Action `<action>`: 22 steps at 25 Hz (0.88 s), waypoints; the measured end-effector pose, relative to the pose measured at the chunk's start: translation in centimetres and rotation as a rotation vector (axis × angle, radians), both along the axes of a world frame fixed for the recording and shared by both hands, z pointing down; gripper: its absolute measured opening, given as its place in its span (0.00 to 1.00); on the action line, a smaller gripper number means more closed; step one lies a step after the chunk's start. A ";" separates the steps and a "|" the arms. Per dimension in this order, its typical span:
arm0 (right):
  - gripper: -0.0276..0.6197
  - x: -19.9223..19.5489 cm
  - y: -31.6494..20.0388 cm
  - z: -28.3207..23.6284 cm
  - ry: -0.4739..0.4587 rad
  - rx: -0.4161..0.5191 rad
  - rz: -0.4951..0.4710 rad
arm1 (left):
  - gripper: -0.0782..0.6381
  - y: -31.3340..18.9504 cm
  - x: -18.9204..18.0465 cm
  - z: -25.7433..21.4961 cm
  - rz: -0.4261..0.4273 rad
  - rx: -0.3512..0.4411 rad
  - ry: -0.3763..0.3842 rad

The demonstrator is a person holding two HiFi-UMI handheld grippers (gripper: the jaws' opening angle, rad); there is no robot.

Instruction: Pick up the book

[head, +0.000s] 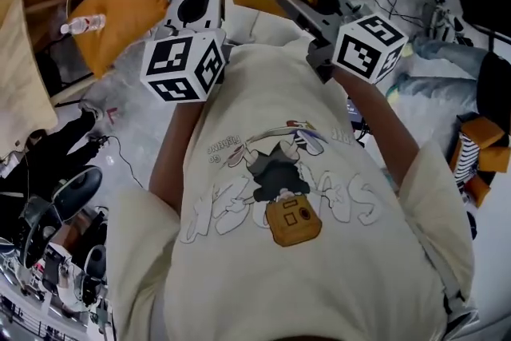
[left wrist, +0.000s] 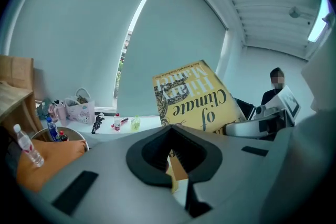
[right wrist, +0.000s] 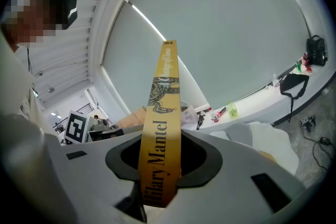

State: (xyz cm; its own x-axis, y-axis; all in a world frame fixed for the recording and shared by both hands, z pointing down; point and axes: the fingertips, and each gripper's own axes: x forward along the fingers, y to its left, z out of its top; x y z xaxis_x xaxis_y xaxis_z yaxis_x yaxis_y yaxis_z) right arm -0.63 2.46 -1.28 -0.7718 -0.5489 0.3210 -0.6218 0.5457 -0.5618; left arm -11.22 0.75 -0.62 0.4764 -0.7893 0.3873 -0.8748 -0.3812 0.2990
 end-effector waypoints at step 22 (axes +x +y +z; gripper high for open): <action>0.27 4.2 2.5 -2.7 -0.008 0.149 0.146 | 0.12 2.7 3.1 -1.0 0.038 0.060 0.008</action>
